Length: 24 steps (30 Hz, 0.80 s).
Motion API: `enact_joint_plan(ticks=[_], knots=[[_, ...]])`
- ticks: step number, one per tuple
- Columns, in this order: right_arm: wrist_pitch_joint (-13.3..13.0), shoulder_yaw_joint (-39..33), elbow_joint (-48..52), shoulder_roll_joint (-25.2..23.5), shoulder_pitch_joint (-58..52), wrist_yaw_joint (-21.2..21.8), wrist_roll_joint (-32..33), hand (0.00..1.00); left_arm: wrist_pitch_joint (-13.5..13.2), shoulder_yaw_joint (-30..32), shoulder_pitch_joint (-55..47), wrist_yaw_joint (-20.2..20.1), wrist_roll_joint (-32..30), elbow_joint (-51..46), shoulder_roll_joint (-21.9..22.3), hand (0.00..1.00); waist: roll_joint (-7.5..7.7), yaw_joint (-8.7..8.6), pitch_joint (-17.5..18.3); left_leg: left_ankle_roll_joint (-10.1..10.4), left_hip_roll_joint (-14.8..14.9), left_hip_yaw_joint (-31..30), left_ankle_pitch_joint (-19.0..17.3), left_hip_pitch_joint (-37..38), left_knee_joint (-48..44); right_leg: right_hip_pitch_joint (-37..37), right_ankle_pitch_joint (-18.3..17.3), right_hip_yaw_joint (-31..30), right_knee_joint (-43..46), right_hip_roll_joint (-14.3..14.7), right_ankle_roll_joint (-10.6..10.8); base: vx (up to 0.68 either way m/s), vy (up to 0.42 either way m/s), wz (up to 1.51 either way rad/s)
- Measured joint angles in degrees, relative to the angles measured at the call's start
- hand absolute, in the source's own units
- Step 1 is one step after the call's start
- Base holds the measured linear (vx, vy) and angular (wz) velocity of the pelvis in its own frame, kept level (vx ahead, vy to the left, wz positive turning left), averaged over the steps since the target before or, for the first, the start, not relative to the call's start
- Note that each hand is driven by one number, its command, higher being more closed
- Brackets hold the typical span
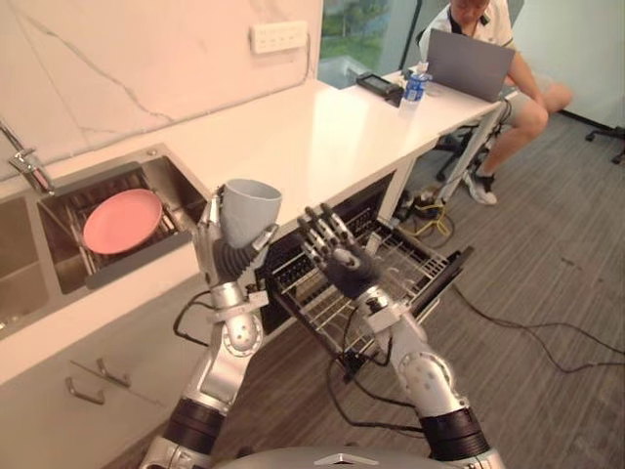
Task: Walk over to the sink, pick up the cup, carry it to the dishwasher, place the cup inside the dishwasher, then close the dishwasher door
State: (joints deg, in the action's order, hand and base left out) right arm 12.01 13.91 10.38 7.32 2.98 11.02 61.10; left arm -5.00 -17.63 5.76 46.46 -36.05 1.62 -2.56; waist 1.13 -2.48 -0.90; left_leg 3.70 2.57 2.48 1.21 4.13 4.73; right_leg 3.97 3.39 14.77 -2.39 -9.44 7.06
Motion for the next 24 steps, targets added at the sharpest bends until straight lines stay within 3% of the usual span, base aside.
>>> enact_joint_plan(ticks=[5,11,16,24], knots=[[0.9,4.6,-0.3,0.1,0.9,-5.6,-0.5,0.00,2.5,-5.0,2.6,1.2,-3.7,2.6,-1.5,1.00,-0.67,-0.37,0.6,-0.3,0.1,0.5,0.3,0.2,0.0,-0.1,0.1,-0.3,0.0,0.1,0.1,-0.03,-0.009,-0.03],[0.5,9.1,-0.3,0.2,3.3,-13.9,-1.3,0.00,7.5,-11.1,5.2,3.4,-5.9,3.7,-1.9,1.00,-0.92,-0.77,1.1,-0.2,0.2,0.5,0.4,0.1,0.0,-0.1,0.1,-0.3,-0.2,0.4,0.0,0.00,0.000,0.00],[-2.1,11.1,-0.4,0.2,4.6,-19.6,-1.0,0.00,12.1,-14.7,7.9,3.1,-5.9,4.5,-2.0,1.00,-0.87,-0.79,1.2,-0.2,0.2,0.3,0.9,0.4,-0.3,-0.1,0.3,-0.3,-0.3,0.6,0.0,-0.01,-0.003,0.00],[-5.4,13.0,-0.2,0.3,5.3,-27.3,-0.8,0.00,16.1,-17.7,10.2,1.9,-5.9,6.4,-2.9,1.00,-0.93,-0.85,2.5,-0.1,0.2,0.3,1.3,0.4,0.0,-0.1,0.5,-0.6,-0.4,0.7,-0.2,-0.06,-0.011,-0.01]])
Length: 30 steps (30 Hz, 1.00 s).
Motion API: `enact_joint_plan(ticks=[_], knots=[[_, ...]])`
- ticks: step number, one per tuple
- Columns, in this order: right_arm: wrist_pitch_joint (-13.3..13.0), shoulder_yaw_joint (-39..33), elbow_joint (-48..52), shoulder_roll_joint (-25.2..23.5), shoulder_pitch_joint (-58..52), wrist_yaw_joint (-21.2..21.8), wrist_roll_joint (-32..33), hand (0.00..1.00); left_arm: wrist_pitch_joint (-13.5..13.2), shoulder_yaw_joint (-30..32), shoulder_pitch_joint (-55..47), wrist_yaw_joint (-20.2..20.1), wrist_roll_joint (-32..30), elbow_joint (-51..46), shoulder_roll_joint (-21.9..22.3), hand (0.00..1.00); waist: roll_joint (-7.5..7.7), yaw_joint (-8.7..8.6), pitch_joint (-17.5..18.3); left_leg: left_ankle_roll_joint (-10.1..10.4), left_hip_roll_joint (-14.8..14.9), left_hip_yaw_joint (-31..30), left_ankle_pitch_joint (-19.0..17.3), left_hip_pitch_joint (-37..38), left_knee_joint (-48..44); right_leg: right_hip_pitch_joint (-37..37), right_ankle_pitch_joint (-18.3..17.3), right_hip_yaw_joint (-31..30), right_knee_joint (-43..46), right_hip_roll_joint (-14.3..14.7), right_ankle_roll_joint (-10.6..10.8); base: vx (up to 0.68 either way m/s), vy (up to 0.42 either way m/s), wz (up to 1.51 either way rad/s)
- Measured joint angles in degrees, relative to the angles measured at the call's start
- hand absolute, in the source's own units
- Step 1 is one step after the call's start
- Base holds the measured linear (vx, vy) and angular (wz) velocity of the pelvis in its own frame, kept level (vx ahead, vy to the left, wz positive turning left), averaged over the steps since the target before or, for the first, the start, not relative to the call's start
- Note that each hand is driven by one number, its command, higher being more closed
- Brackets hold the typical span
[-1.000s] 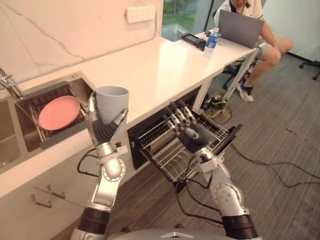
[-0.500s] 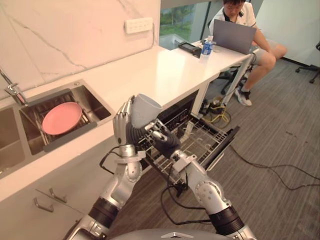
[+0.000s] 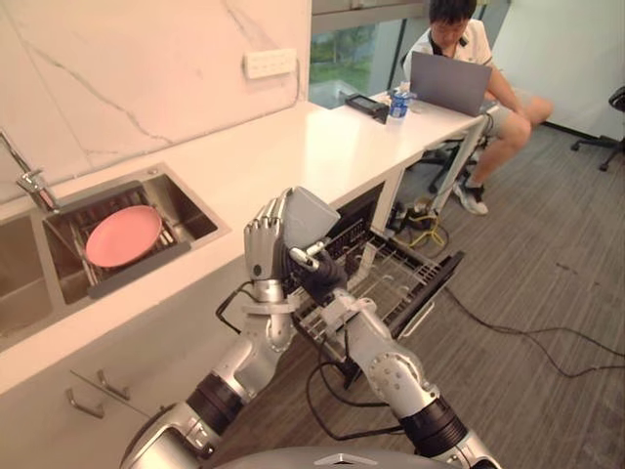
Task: Walk over to the sink, pick up the cup, carry it to the dishwasher, place the cup inside the dishwasher, then close the dishwasher door
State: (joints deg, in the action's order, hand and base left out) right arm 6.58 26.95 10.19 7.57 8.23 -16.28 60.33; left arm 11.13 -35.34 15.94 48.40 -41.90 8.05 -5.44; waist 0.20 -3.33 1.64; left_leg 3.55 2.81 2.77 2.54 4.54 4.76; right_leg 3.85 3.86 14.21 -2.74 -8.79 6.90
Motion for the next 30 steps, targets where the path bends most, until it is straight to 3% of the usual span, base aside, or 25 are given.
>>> enact_joint_plan(ticks=[14,19,20,30], knots=[[-1.5,-0.2,0.3,-0.2,3.2,-8.7,-4.0,0.00,1.8,-3.7,1.1,2.5,-1.6,2.2,-1.3,1.00,0.17,0.10,0.5,-0.1,0.0,0.6,0.7,-0.5,0.0,-1.0,1.0,-1.3,-0.1,0.1,-0.1,-0.04,-0.007,-0.02],[-4.0,-0.5,0.3,-0.4,5.1,-10.6,-4.5,0.00,1.9,-3.8,1.1,3.8,-2.2,2.2,-1.3,1.00,0.16,0.12,0.5,-0.1,0.0,0.9,0.7,-0.5,0.0,-1.2,1.1,-1.8,-0.1,0.2,-0.1,-0.03,-0.009,-0.04],[-4.1,-0.5,0.3,-0.4,5.2,-10.6,-4.4,1.00,1.8,-3.7,1.1,3.9,-2.2,2.2,-1.3,1.00,0.15,0.13,0.5,-0.1,0.0,0.9,0.7,-0.5,0.0,-1.2,1.1,-1.8,-0.1,0.2,-0.1,-0.03,-0.008,-0.05],[-7.4,0.2,0.1,-0.4,5.3,-11.2,4.6,1.00,2.0,-3.6,1.1,5.2,-3.9,2.4,-1.6,1.00,0.09,0.73,0.6,0.0,0.0,0.4,1.0,-0.4,0.0,-1.2,1.2,-1.9,-0.1,0.2,-0.1,-0.02,-0.009,0.00]])
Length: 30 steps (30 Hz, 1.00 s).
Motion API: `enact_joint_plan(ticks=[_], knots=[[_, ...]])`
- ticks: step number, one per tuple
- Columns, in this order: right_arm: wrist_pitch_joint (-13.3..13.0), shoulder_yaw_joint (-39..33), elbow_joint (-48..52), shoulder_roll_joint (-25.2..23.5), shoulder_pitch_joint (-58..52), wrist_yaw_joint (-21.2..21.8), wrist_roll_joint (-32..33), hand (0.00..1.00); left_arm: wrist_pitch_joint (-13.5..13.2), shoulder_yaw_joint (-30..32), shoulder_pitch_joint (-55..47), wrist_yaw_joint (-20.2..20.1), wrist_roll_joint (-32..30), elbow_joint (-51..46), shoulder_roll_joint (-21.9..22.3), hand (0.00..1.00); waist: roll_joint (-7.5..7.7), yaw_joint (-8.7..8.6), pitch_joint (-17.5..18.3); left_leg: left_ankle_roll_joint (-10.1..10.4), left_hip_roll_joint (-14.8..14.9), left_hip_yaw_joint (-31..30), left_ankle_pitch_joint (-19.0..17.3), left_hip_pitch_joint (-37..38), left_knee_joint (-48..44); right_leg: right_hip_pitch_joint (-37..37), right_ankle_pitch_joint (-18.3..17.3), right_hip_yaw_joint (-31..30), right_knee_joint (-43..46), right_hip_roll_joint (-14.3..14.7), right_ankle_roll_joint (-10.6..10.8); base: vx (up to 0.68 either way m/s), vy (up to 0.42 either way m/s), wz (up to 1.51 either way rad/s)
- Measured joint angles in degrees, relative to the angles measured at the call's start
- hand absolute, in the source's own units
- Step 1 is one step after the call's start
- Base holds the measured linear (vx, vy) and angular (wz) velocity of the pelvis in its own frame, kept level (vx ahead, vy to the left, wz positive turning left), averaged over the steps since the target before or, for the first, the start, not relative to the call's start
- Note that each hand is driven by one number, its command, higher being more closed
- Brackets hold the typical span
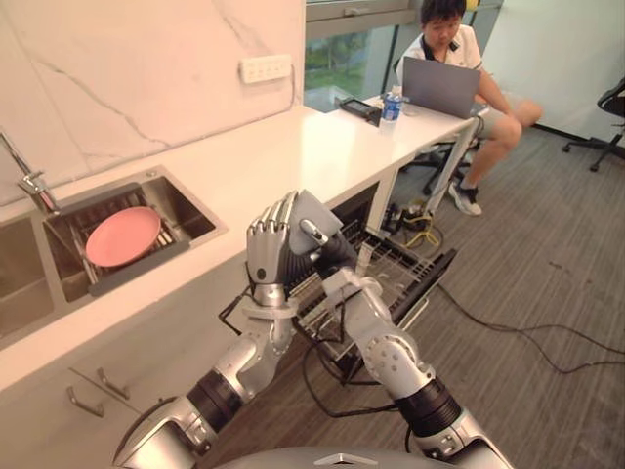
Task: Walk over to the sink, pick up the cup, carry it to the dishwasher, place the cup inside the dishwasher, then close the dishwasher door
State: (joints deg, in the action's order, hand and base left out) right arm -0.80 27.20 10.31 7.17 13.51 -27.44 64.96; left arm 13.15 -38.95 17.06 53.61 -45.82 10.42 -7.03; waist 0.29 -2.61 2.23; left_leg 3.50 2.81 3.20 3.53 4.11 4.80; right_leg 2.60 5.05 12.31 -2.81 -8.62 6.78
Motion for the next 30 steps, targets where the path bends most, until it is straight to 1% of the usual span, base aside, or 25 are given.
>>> enact_joint_plan(ticks=[1,5,6,7,9,10,12,13,15,16,17,18,20,21,23,24,25,26,28,29,30], knots=[[-0.8,0.6,0.0,0.0,0.0,-0.4,0.0,1.00,-0.1,0.0,0.0,0.1,-0.3,0.0,-0.2,1.00,-0.04,0.12,0.0,0.0,0.0,0.0,0.0,0.0,0.0,0.0,0.0,0.0,0.0,0.0,0.0,0.00,0.000,0.00],[-2.7,1.9,-0.2,0.0,0.0,-0.5,0.6,1.00,-0.9,-0.2,-0.1,0.7,-0.6,0.0,-1.2,1.00,-0.13,0.40,0.6,0.0,0.0,-0.2,0.1,-0.1,0.0,0.0,0.0,0.2,0.0,0.0,0.0,0.00,0.000,0.00],[-3.2,2.0,-0.3,0.1,0.0,-0.5,1.6,1.00,-1.4,-0.2,-0.1,1.0,-0.6,0.2,-1.4,0.00,-0.12,0.58,1.1,0.0,0.0,-0.2,0.1,-0.1,0.0,0.0,0.0,0.2,0.0,0.0,0.0,0.00,0.000,0.00],[-3.5,2.0,-0.3,0.1,0.0,-0.5,2.4,1.00,-1.9,-0.2,-0.1,1.1,-0.6,0.2,-1.5,0.00,-0.11,0.66,1.2,0.0,0.0,-0.2,0.1,-0.1,0.0,0.0,0.0,0.2,0.0,0.0,0.0,0.00,0.000,0.00],[-5.5,2.0,-0.4,0.1,0.1,-0.5,3.6,1.00,-3.5,-0.8,-0.1,1.1,-1.5,0.2,-1.8,0.00,-0.13,0.86,1.3,0.0,0.0,-0.2,0.1,-0.1,0.0,0.0,0.0,0.4,0.1,0.0,0.0,0.00,0.000,0.00],[-7.2,2.0,-0.4,0.1,0.1,-0.5,4.4,1.00,-4.7,-1.6,-0.1,1.2,-2.1,0.1,-2.1,0.00,-0.12,1.08,1.3,0.0,0.0,-0.3,0.1,-0.1,0.0,0.0,-0.1,0.4,0.1,0.0,0.1,0.00,0.000,0.00],[-9.2,2.1,-0.5,0.0,0.2,-0.3,5.3,1.00,-4.9,-1.7,-0.3,1.2,-1.7,0.2,-2.0,0.00,-0.15,1.17,1.3,0.0,0.0,-0.3,0.1,-0.1,0.1,0.0,-0.2,0.5,0.1,0.0,0.2,0.00,0.000,0.00],[-11.0,2.9,-0.5,0.0,0.2,-0.3,5.7,1.00,-5.3,-1.7,-0.3,1.6,-0.9,0.1,-2.0,0.00,-0.16,1.18,1.4,0.0,0.0,-0.3,0.1,-0.1,0.1,0.0,-0.2,0.5,0.1,0.0,0.1,0.00,0.000,0.00],[-12.9,3.6,-0.5,0.0,0.2,-0.3,6.2,1.00,-6.3,-1.7,-0.4,2.6,-0.5,0.2,-2.0,0.00,-0.18,1.19,1.4,0.1,0.0,-0.4,0.1,-0.1,0.1,0.0,-0.2,0.5,0.1,0.0,0.1,0.00,0.000,0.00],[-14.4,3.7,-0.5,-0.1,0.3,-0.3,6.9,1.00,-7.1,-1.7,-0.8,3.3,-0.5,0.3,-2.0,0.00,-0.19,1.21,1.4,0.2,0.0,-0.5,0.1,-0.1,0.1,0.0,-0.2,0.6,0.2,0.0,0.1,0.00,0.000,0.00],[-15.6,3.7,-0.5,-0.5,0.3,-0.3,7.2,1.00,-7.3,-1.4,-1.3,3.9,0.1,0.4,-1.9,0.00,-0.21,1.19,1.4,0.3,0.0,-0.6,0.1,-0.2,0.1,0.0,-0.2,0.6,0.2,0.0,0.1,0.00,0.000,0.00],[-16.0,3.7,-0.5,-0.9,0.3,-0.3,7.4,1.00,-7.4,-0.9,-1.5,4.0,0.6,0.7,-1.9,0.00,-0.21,1.17,1.4,0.3,0.0,-0.6,0.1,-0.2,0.1,0.0,-0.2,0.6,0.2,0.0,0.1,-0.01,-0.005,0.04],[-17.7,3.3,-0.5,-2.7,0.3,0.0,7.8,1.00,-7.8,0.7,-2.8,5.8,0.7,1.1,-1.7,0.00,-0.23,1.14,1.4,0.4,0.1,-1.1,0.3,-0.5,0.1,-0.1,-0.2,0.9,0.2,0.0,0.1,-0.03,-0.013,0.08],[-18.0,3.1,-0.5,-3.3,0.3,0.1,7.9,1.00,-7.8,1.3,-3.3,6.2,0.7,1.2,-1.5,0.00,-0.23,1.16,1.4,0.4,0.1,-1.3,0.3,-0.6,0.1,-0.1,-0.2,0.9,0.2,0.0,0.1,-0.03,-0.012,0.10],[-19.0,0.3,-0.5,-5.5,0.3,1.0,7.8,1.00,-8.0,3.6,-5.3,8.4,0.7,1.4,-0.9,0.00,-0.23,1.44,1.4,0.4,0.1,-1.5,0.5,-1.0,0.1,-0.3,-0.2,1.2,0.2,0.0,0.1,-0.03,-0.010,0.08],[-19.4,-1.1,-0.4,-6.2,0.4,1.3,7.6,1.00,-8.0,4.1,-6.1,8.7,0.7,1.5,-0.9,0.00,-0.24,1.57,1.4,0.4,0.1,-1.5,0.5,-1.1,0.1,-0.3,-0.2,1.2,0.2,0.0,0.1,-0.03,-0.010,0.03],[-20.6,-4.2,-0.2,-7.3,0.9,1.4,6.5,1.00,-7.6,6.1,-8.3,9.3,0.9,1.9,-1.0,0.00,-0.25,1.61,1.4,0.4,0.1,-1.5,0.6,-1.1,0.1,-0.4,-0.2,1.2,0.2,0.0,0.0,0.00,0.000,0.00],[-21.1,-5.9,0.0,-7.4,1.1,1.6,6.2,1.00,-7.4,7.6,-9.6,9.8,1.1,2.0,-0.9,0.00,-0.23,1.61,1.4,0.4,0.1,-1.5,0.6,-1.1,0.1,-0.4,-0.2,1.2,0.2,0.0,0.0,0.00,0.000,0.00],[-23.2,-12.7,0.0,-8.1,1.1,2.3,2.2,1.00,-7.2,15.3,-13.2,12.4,3.7,1.6,-0.9,0.00,-0.11,1.82,1.4,0.4,0.0,-1.5,0.6,-1.2,0.1,-0.3,-0.2,1.4,0.2,0.0,0.0,0.00,0.000,0.00],[-23.5,-14.4,0.0,-8.1,1.0,2.4,1.8,1.00,-7.2,17.6,-13.9,12.8,4.5,1.1,-0.8,0.00,-0.11,1.88,1.4,0.4,0.0,-1.5,0.6,-1.2,0.1,-0.3,-0.2,1.4,0.2,0.0,0.0,-0.02,-0.008,0.04],[-24.3,-17.5,0.0,-8.0,0.4,2.5,1.0,1.00,-7.6,21.4,-15.2,13.7,6.1,-0.8,-0.7,0.00,-0.11,1.97,1.4,0.4,0.0,-1.5,0.5,-1.2,0.1,-0.3,-0.2,1.5,0.2,-0.1,0.0,-0.02,-0.007,0.05]])
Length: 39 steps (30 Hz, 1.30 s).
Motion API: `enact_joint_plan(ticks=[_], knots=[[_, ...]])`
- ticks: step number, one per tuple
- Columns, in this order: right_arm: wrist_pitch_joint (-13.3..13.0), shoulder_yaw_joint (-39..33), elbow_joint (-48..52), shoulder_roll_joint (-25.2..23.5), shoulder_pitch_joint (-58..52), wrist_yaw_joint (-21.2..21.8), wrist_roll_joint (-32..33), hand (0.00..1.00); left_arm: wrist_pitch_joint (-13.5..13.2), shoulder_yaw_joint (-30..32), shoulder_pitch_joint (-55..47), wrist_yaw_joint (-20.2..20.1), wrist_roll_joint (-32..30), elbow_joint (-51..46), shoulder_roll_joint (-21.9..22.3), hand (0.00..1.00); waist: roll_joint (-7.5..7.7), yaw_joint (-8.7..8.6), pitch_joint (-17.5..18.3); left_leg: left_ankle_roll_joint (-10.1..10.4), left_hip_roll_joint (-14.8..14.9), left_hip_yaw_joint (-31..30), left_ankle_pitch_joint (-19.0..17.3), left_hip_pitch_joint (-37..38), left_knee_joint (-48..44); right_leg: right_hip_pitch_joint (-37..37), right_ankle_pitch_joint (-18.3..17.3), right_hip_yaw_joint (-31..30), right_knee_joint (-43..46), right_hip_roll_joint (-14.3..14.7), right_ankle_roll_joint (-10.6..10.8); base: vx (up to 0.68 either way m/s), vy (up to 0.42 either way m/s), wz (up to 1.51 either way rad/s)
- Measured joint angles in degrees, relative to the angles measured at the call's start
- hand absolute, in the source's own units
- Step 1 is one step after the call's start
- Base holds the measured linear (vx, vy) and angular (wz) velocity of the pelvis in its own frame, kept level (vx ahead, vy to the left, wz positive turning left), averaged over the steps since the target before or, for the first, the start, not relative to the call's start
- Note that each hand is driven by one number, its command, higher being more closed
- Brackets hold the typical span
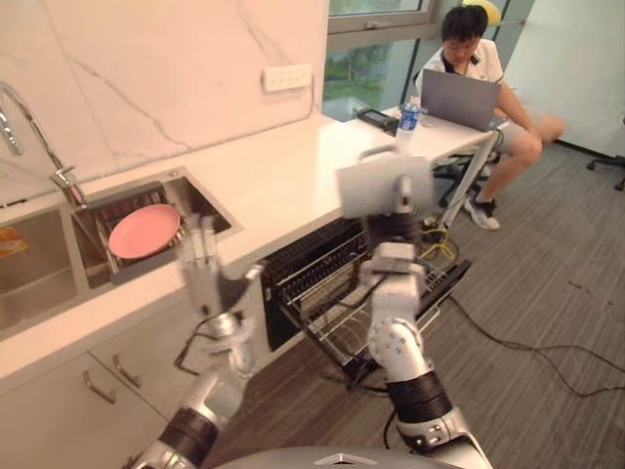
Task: Walk over to the sink, pick up the cup, carry it to the dishwasher, place the cup inside the dishwasher, then close the dishwasher door
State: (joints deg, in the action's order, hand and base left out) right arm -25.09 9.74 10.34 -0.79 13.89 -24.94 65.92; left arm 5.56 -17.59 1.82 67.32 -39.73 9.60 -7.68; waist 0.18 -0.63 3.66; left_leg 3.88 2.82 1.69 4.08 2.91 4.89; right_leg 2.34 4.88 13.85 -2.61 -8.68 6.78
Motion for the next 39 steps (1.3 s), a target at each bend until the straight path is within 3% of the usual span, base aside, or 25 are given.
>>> enact_joint_plan(ticks=[3,6,9,10,11,12,14,15,17,19,21,24,26,29,32,34,37,39], knots=[[-0.8,-6.1,0.0,1.0,-4.1,0.9,-1.0,1.00,-4.3,5.9,-4.0,0.7,2.7,-6.9,0.2,0.00,0.18,0.25,-0.1,0.0,0.0,-0.3,0.0,-0.4,0.0,0.3,-0.1,1.0,-0.1,-0.1,0.1,-0.03,-0.010,0.12],[-1.0,-10.7,-0.3,1.0,-7.7,2.2,-1.0,1.00,-9.6,8.8,-7.5,-3.0,7.4,-11.4,2.1,0.00,0.14,0.85,-0.3,0.0,0.0,-1.1,-0.1,-0.9,0.0,0.6,-0.4,1.6,-0.3,0.0,0.0,-0.02,-0.015,0.15],[0.1,-15.6,-2.7,1.2,-8.7,4.4,-2.7,1.00,-15.0,10.2,-12.0,-16.5,21.8,-11.8,4.0,0.00,0.07,1.03,-0.5,0.0,0.1,-2.3,0.0,-1.4,0.0,0.9,-0.7,2.9,-0.3,0.0,-0.1,-0.01,-0.020,0.23],[1.9,-17.9,-4.6,1.5,-9.3,5.1,-5.5,1.00,-16.5,10.1,-15.4,-26.4,30.2,-11.8,4.6,0.00,0.19,0.88,-0.7,0.0,0.2,-3.5,0.0,-2.1,0.0,0.8,-0.9,4.1,-0.3,0.0,0.1,0.00,-0.023,0.29],[2.6,-18.8,-5.3,1.5,-9.4,5.1,-6.4,1.00,-16.9,10.0,-17.0,-29.8,32.7,-11.7,4.8,0.00,0.25,0.87,-0.8,0.0,0.2,-3.9,0.0,-2.3,0.0,0.8,-1.0,4.4,-0.2,0.0,0.2,0.00,-0.035,0.36],[3.9,-20.1,-6.2,1.6,-9.9,5.1,-8.9,1.00,-17.3,9.6,-19.4,-35.8,37.0,-11.7,5.1,0.00,0.31,1.17,-1.2,0.0,0.2,-4.4,0.0,-2.7,0.0,0.8,-1.2,5.0,-0.1,0.1,0.1,0.00,-0.032,0.36],[7.3,-22.6,-9.9,2.6,-11.6,6.3,-15.4,1.00,-16.7,9.1,-24.5,-46.8,45.6,-10.1,6.0,0.00,0.40,2.31,-2.5,-0.1,0.5,-4.9,0.1,-3.6,-0.5,0.9,-1.9,6.8,0.4,0.0,0.3,0.02,-0.027,0.43],[8.1,-23.5,-11.5,3.1,-11.7,6.6,-16.9,1.00,-16.4,9.1,-25.2,-48.4,46.5,-8.9,6.1,0.00,0.39,2.42,-2.9,-0.3,0.4,-4.9,-0.1,-4.3,-1.5,0.9,-2.1,7.4,0.7,-0.1,0.3,0.02,-0.019,0.44],[10.0,-24.5,-18.6,6.5,-11.1,8.8,-21.8,1.00,-15.5,11.3,-25.7,-52.3,47.3,-0.8,6.1,0.00,-0.42,4.02,-6.3,-1.1,0.1,-5.9,-4.4,-8.3,-11.1,2.0,-3.5,9.2,2.9,-0.2,0.0,0.00,0.001,0.44],[10.3,-25.2,-23.0,9.5,-10.4,9.7,-23.8,1.00,-15.5,14.8,-26.5,-52.8,46.7,4.1,6.1,0.00,-2.05,4.81,-8.4,-1.5,0.0,-6.3,-7.3,-11.2,-19.1,3.0,-5.5,10.5,4.9,0.0,-0.4,0.00,0.040,0.47],[10.2,-28.3,-26.2,11.8,-10.2,9.5,-26.2,1.00,-15.6,18.9,-26.9,-52.8,46.2,7.5,6.0,0.00,-3.12,5.21,-9.4,-2.1,-0.3,-4.9,-7.8,-12.5,-21.9,4.2,-7.2,11.2,6.3,-0.2,-0.2,0.01,0.055,0.83],[10.2,-30.5,-30.0,13.3,-7.8,9.1,-31.9,1.00,-14.5,26.0,-27.7,-53.6,46.4,16.8,5.5,0.00,-3.94,7.15,-9.7,-2.0,-1.0,-3.8,-5.3,-9.5,-15.6,5.1,-7.7,11.9,6.4,-1.3,0.1,0.00,0.012,0.35],[10.4,-29.8,-32.7,13.6,-5.7,8.5,-35.0,1.00,-12.9,28.3,-27.9,-55.2,46.4,25.5,5.2,0.00,-3.63,7.18,-10.2,-1.8,-1.5,-3.9,-2.6,-6.4,-10.0,5.8,-7.7,11.9,5.9,-1.7,0.1,0.01,-0.044,0.05],[13.5,-27.8,-39.4,15.0,-3.3,8.2,-37.9,1.00,-9.4,29.0,-28.1,-58.6,46.4,38.8,5.3,0.00,-4.10,7.30,-10.2,-1.3,-1.5,-3.4,0.3,-2.7,-3.5,5.9,-7.6,11.5,5.8,-1.7,0.4,0.01,-0.025,-0.07],[18.6,-27.3,-45.3,15.9,-2.9,8.6,-44.5,1.00,-1.2,29.2,-27.0,-62.9,47.4,45.3,5.5,0.00,-3.81,7.05,-10.3,-1.1,-1.4,-3.3,1.6,-1.6,-0.5,5.8,-7.5,11.6,5.7,-1.7,0.7,0.00,0.000,0.00],[21.3,-24.9,-48.6,18.2,-1.9,9.2,-47.4,1.00,1.1,29.7,-26.3,-65.0,47.4,45.3,5.5,0.00,-3.57,7.17,-10.6,-1.2,-1.6,-3.3,1.7,-2.2,-0.2,5.3,-7.6,11.9,5.7,-2.0,1.0,-0.01,0.004,0.02],[23.7,-22.8,-54.7,21.6,4.1,9.4,-50.8,1.00,1.6,30.3,-22.7,-67.2,47.8,45.0,4.1,0.00,-2.87,7.67,-11.7,-1.4,-1.6,-3.4,2.4,-6.0,-0.3,1.2,-7.7,12.4,6.2,-2.1,1.0,-0.04,0.009,0.05],[23.8,-21.7,-58.2,25.2,10.9,9.3,-52.4,1.00,1.5,30.4,-17.7,-68.7,51.7,44.1,1.4,0.00,-1.90,8.80,-16.1,-1.1,-1.1,-4.2,3.9,-9.3,-0.5,-2.0,-6.4,13.2,7.0,-1.8,0.3,-0.04,-0.008,0.20]])
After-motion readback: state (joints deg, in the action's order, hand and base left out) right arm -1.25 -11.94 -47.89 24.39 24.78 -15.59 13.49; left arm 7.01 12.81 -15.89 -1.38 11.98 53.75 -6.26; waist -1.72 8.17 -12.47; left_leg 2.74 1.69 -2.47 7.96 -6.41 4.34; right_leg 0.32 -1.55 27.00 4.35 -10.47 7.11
